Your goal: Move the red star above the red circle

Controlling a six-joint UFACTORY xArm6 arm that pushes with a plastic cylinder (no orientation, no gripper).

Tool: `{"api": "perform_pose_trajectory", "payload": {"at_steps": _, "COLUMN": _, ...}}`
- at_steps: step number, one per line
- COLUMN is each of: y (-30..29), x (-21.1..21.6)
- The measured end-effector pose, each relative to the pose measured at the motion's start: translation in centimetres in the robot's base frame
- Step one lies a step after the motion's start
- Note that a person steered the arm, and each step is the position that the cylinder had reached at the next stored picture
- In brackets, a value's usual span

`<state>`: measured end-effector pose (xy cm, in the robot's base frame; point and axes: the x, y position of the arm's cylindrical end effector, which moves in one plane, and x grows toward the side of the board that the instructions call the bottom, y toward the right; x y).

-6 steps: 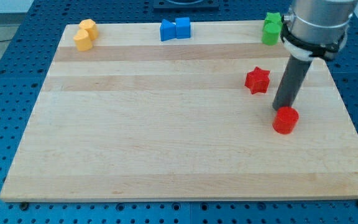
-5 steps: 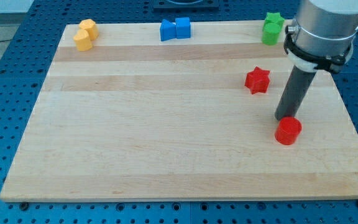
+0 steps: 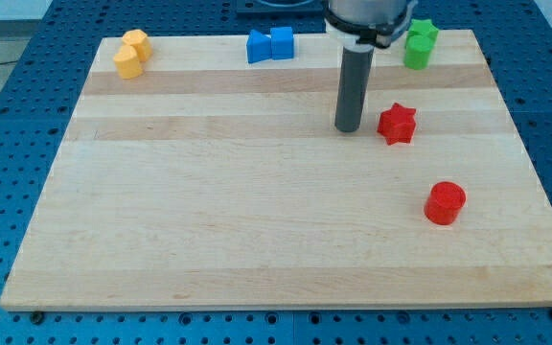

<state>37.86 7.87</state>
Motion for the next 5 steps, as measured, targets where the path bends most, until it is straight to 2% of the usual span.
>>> {"api": "perform_pose_trajectory", "payload": {"at_steps": 2, "y": 8.5, "x": -1.0}}
{"api": "perform_pose_trajectory", "payload": {"at_steps": 3, "y": 10.8, "x": -0.7}}
{"api": "perform_pose_trajectory", "payload": {"at_steps": 4, "y": 10.4, "x": 1.0}}
{"api": "perform_pose_trajectory", "payload": {"at_steps": 5, "y": 9.0, "x": -1.6}}
